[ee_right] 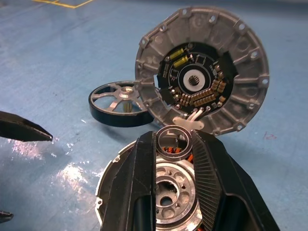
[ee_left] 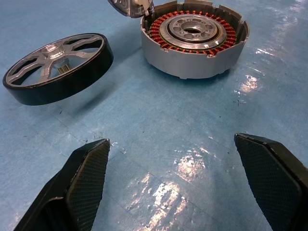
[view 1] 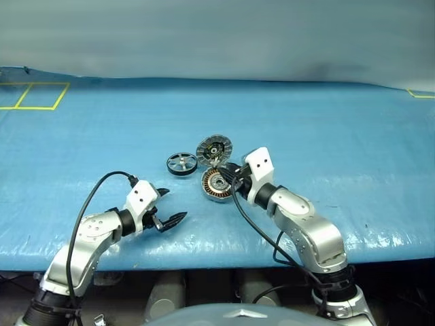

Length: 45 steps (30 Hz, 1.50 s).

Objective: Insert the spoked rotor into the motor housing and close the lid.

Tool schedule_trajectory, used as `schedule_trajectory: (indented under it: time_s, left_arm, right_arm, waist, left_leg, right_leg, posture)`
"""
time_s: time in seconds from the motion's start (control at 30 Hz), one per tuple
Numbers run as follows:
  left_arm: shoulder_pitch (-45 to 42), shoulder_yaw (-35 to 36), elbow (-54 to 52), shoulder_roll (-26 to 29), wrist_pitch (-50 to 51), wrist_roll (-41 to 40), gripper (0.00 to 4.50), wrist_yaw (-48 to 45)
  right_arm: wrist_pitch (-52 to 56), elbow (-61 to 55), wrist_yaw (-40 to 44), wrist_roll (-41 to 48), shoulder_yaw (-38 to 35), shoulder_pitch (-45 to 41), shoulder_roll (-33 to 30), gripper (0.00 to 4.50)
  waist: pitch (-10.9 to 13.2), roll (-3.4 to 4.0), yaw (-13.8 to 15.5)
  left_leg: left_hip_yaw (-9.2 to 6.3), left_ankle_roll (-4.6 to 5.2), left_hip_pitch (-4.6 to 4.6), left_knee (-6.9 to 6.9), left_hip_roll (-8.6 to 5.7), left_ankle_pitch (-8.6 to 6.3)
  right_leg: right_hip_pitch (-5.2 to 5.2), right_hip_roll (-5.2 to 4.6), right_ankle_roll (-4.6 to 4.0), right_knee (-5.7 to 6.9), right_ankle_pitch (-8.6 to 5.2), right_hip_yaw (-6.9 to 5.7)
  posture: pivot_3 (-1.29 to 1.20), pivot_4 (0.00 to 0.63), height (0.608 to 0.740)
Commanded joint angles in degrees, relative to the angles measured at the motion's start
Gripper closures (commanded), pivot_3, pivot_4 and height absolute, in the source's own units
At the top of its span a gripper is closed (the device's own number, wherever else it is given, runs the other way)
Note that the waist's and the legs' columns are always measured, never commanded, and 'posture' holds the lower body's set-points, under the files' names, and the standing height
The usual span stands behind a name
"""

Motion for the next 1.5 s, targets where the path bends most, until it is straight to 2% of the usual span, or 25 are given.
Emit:
schedule_trajectory:
  time_s: [0.03,0.67,1.5]
  left_arm:
    - [-0.2,0.9,-2.7,-0.3,-0.5,-0.6,0.0,0.1]
    - [-1.2,0.6,-2.1,0.2,-0.5,-0.4,0.0,-0.5]
    - [-1.0,0.8,-1.9,-0.2,-0.5,-0.4,0.0,0.1]
  right_arm:
    - [-0.1,0.8,0.0,0.7,0.5,0.5,1.1,3.78]
    - [-1.7,6.3,-1.0,-1.6,2.2,-0.2,1.8,3.78]
    - [0.4,4.2,-1.8,-4.8,4.1,-0.5,-0.2,3.78]
  waist:
    - [0.0,0.0,0.0]
    - [0.0,0.0,0.0]
    - [0.0,-0.01,0.0]
  left_leg:
    - [0.0,0.0,0.02,0.01,0.0,0.0]
    - [0.0,0.0,0.02,0.02,0.0,0.0]
    - [0.0,0.0,0.03,0.03,0.0,0.0]
  right_leg:
    - [0.01,0.0,0.0,0.01,0.0,0.0]
    - [0.02,0.01,0.01,0.02,0.0,0.0]
    - [0.03,0.01,0.01,0.01,0.0,0.0]
  posture:
    - [0.0,0.15,0.74]
    - [0.0,0.15,0.74]
    - [0.0,0.15,0.74]
